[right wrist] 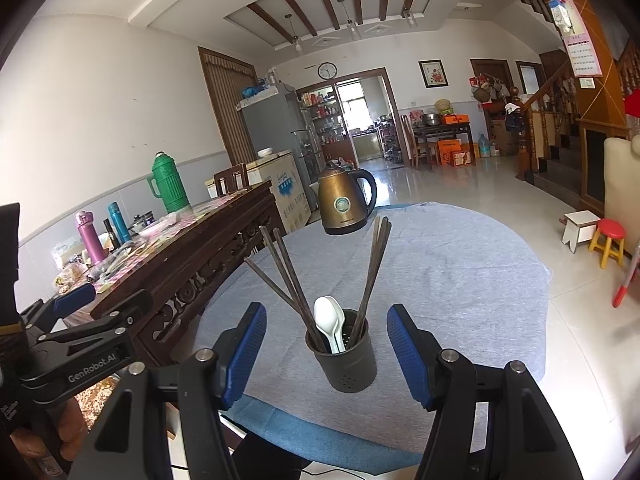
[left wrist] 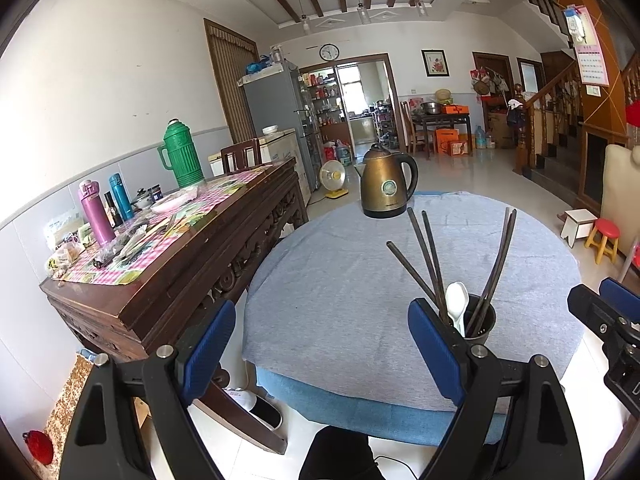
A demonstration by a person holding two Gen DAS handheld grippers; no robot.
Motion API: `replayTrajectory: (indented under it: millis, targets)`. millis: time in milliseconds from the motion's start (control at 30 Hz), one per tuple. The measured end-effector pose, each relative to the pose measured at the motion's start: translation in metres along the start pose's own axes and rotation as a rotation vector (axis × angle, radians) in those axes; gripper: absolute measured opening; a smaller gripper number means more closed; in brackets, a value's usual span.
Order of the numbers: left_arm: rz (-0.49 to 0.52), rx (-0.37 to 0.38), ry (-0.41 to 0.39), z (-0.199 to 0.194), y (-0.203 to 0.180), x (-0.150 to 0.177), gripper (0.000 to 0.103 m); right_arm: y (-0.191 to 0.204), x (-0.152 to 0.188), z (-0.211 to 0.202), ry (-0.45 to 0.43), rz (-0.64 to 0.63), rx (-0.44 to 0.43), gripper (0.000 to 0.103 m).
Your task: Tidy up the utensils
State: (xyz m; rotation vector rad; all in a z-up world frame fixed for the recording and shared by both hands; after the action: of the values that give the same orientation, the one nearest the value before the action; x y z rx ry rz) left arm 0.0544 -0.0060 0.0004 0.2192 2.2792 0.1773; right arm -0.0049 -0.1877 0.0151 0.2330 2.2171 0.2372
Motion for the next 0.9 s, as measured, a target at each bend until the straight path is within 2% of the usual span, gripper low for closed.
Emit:
replayTrajectory:
  millis: [300,900]
  targets:
    - [0.007,0.001,-0.001,-0.002,-0.005,0.001,0.088,-0.013,0.004,-0.002,-0.001,0.025,0.014,0.067]
    - [-0.009,-0.012,-0.004,-0.006,-0.005,0.002,0.088,-0.015,0.007,-0.003,-0.003,0.021,0.012,0.067]
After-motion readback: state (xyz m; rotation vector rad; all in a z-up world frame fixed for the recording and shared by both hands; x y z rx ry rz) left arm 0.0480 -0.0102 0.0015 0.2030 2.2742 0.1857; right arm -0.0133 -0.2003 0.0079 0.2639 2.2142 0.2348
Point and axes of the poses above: each gripper's, at about its wrist camera, not at the fingertips, and z roughly the way its jaws point, y to its left, x to its underside, the point moved 5 cm from there along z, roughly the way its jaws point, and after that the axes turned 14 degrees about y, right-handed, at the moved point
